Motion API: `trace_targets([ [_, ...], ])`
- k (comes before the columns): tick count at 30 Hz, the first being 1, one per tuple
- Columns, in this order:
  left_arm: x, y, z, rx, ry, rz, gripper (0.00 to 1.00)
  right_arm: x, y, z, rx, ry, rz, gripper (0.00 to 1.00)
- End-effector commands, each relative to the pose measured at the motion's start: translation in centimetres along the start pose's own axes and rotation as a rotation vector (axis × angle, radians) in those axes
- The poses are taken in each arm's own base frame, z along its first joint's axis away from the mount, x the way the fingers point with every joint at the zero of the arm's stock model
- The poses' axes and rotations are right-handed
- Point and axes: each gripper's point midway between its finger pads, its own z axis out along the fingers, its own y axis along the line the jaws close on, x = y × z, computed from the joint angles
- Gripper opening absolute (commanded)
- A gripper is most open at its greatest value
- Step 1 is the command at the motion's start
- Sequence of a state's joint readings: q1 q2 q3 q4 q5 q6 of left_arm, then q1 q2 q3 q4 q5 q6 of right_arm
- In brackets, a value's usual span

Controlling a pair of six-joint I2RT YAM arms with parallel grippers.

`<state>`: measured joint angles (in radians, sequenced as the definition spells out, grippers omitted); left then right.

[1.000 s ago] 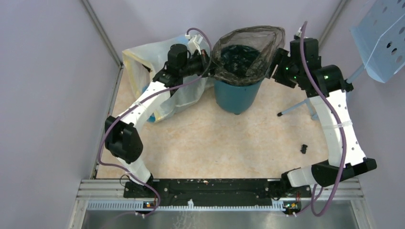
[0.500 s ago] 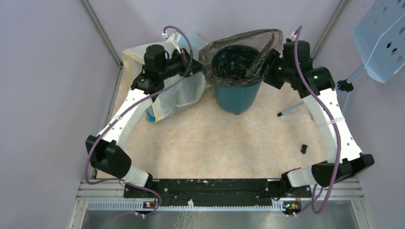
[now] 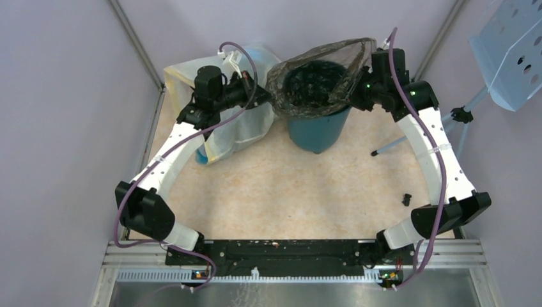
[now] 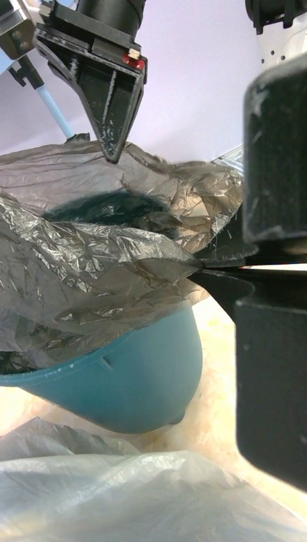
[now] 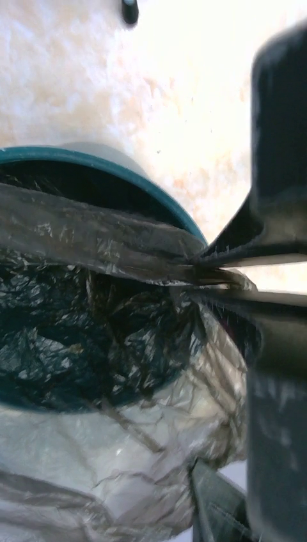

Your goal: Put the trash bags into the trash bin

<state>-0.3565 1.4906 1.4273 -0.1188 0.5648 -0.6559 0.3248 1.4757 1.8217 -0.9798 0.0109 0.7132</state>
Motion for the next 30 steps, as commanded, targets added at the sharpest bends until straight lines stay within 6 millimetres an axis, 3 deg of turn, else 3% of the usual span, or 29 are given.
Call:
trace_targets([
  [1, -1.6, 0.7, -0.2, -0.012, -0.049, 0.025, 0.00, -0.8, -0.5, -2.0, 0.031, -0.027, -0.051, 0.09],
  [3, -1.4, 1.7, 0.0, -0.039, -0.040, 0.010, 0.00, -0.1, -1.4, -2.5, 0.055, -0.015, -0.067, 0.01],
  [5, -0.9, 2.3, 0.3, -0.043, -0.024, 0.001, 0.00, 0.9, -2.3, -2.7, 0.069, 0.004, -0.080, 0.00],
  [13, 0.8, 4.4, 1.7, -0.052, 0.013, -0.026, 0.00, 4.2, -4.9, -1.1, 0.082, 0.082, -0.104, 0.02],
  [16, 1.8, 5.6, 2.0, -0.071, 0.030, -0.038, 0.00, 4.8, -5.9, 0.0, 0.109, 0.091, -0.109, 0.08],
  [23, 3.1, 8.0, 3.7, -0.087, 0.066, -0.017, 0.02, 3.3, -6.8, 2.8, 0.073, 0.050, -0.075, 0.15],
  [27, 2.2, 8.7, 4.9, -0.085, 0.052, -0.001, 0.05, 1.0, -6.4, 3.0, 0.033, 0.003, -0.083, 0.29],
  [30, 1.7, 9.1, 5.6, -0.089, 0.047, 0.002, 0.13, 0.0, -6.7, 2.6, 0.038, -0.021, -0.108, 0.44],
])
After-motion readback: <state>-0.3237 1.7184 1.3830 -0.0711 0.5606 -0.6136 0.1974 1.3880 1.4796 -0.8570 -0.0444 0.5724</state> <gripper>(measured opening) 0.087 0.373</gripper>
